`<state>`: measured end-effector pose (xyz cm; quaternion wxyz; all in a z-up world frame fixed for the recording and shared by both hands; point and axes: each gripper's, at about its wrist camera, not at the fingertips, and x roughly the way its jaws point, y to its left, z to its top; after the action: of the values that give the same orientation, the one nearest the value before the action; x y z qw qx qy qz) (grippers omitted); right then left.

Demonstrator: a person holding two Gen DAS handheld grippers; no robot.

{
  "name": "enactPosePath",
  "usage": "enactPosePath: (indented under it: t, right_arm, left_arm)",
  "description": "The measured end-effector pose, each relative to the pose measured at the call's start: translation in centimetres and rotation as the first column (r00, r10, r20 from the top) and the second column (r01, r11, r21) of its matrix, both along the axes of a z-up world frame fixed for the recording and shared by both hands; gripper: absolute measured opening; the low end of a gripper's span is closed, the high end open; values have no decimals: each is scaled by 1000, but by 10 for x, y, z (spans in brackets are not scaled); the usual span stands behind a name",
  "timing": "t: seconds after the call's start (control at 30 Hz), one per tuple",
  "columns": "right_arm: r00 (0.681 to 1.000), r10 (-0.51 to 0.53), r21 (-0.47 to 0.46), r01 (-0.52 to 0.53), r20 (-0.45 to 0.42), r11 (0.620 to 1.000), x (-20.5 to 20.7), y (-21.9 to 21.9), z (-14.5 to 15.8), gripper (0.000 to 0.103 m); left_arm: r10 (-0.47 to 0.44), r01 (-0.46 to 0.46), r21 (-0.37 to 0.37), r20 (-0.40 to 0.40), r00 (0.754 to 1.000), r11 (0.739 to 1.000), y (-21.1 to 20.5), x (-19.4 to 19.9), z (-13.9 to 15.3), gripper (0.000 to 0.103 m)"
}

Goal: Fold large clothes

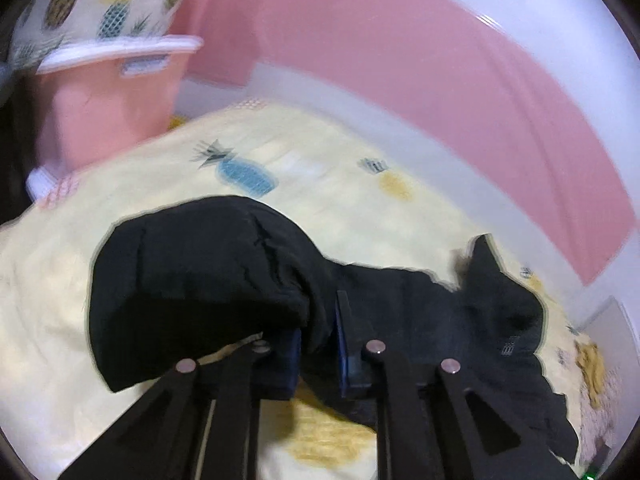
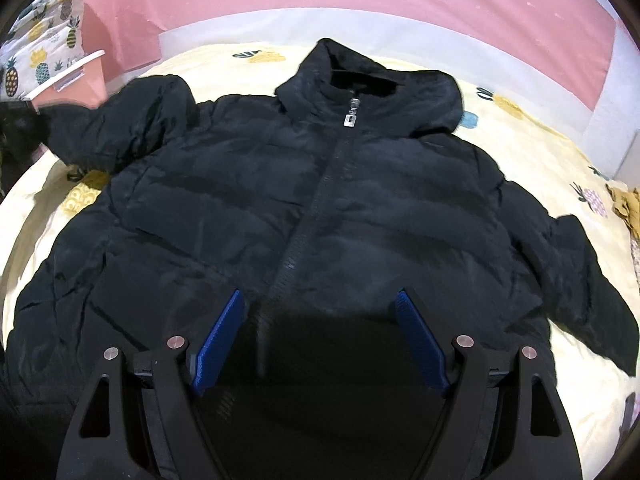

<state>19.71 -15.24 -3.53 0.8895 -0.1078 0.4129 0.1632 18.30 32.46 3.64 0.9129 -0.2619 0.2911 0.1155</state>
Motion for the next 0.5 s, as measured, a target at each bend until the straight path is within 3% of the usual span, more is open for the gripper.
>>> enactPosePath:
  t: [0.1,0.23,0.37,0.5]
  right_arm:
    - [1000,-31,5,31,5,1000,-4,-15,3,78]
    - [997,-72,26,72,23,997,-11,-39,12,78]
    - [993,-115,51,113,28,992,-17,-66,19,78]
    - [986,-163,68,161,22,985,-22,-97,22,78]
  left_arm:
    - [-96,93,39,72,993,995,-38,1,45,15]
    - [-244,238,64,128,961,969,-99,10,85,15]
    - [-382,375,79,124,916,924,-163,34,87,15]
    - [-487,483,67,59,871,873,-229,64,61,15]
